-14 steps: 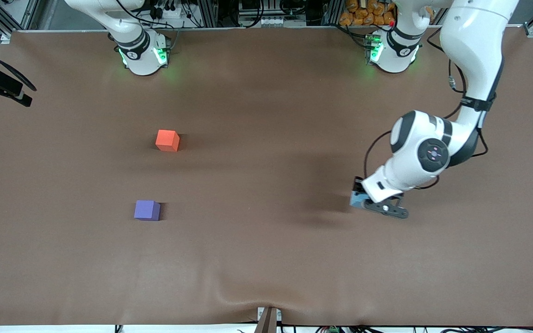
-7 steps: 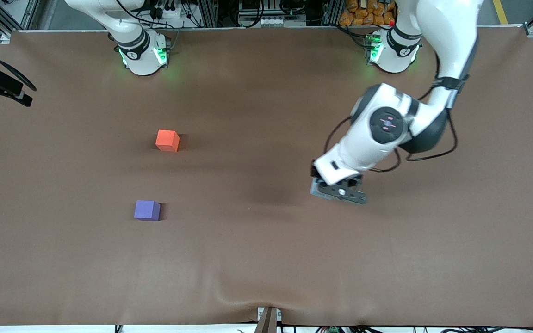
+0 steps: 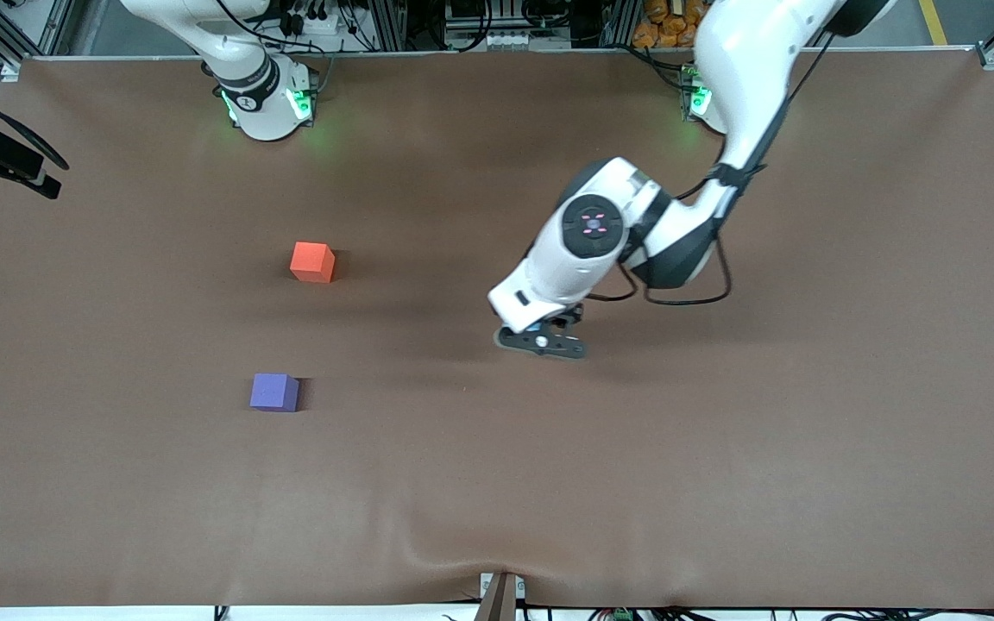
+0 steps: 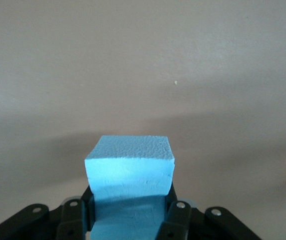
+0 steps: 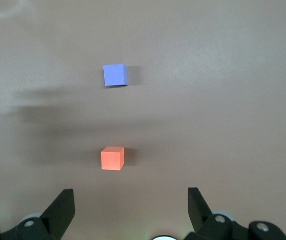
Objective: Place blue block between orange and purple blocks
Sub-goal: 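Carry the blue cube with the left gripper toward the table middle, then release the blue cube and raise the left gripper away, then move the right gripper to the blue cube while the left gripper retracts, then close the right gripper on the blue cube, then carry the blue cube with the right gripper between orange and purple cubes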
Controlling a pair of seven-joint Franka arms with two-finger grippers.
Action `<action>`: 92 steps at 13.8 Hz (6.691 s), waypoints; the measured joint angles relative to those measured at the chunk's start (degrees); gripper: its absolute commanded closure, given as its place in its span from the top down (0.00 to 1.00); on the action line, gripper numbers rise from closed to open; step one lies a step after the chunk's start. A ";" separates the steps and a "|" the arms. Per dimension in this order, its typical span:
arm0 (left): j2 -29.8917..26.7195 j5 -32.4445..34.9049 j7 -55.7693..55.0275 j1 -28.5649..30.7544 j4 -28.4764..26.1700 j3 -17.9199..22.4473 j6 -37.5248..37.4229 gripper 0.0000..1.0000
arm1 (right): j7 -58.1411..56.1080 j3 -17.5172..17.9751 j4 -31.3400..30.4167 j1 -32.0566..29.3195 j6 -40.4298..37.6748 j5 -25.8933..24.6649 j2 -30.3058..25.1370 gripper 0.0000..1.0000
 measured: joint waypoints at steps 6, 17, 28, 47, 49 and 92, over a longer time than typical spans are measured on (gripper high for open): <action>5.40 0.00 -5.76 -9.55 2.08 6.23 4.00 0.00 | 0.00 0.15 0.00 0.23 0.00 0.00 0.01 1.00; 12.51 0.00 -12.53 -15.57 4.21 8.70 10.12 1.00 | 0.00 0.43 0.00 0.48 0.03 0.00 0.01 1.00; -1.76 0.00 -13.50 -10.64 7.65 13.88 -1.30 1.00 | 0.00 0.52 0.00 0.71 0.08 0.20 0.13 1.00; -25.06 0.03 22.95 24.76 3.88 13.95 -30.08 1.00 | 8.73 0.67 0.00 7.65 3.73 0.49 2.21 1.00; -26.43 0.03 22.95 25.48 3.09 13.94 -30.56 1.00 | 12.22 0.75 -0.01 10.44 5.23 0.53 3.49 1.00; -37.65 0.03 23.27 27.58 -9.53 8.36 -30.95 1.00 | 37.00 0.69 -0.98 43.57 48.61 7.64 47.29 0.40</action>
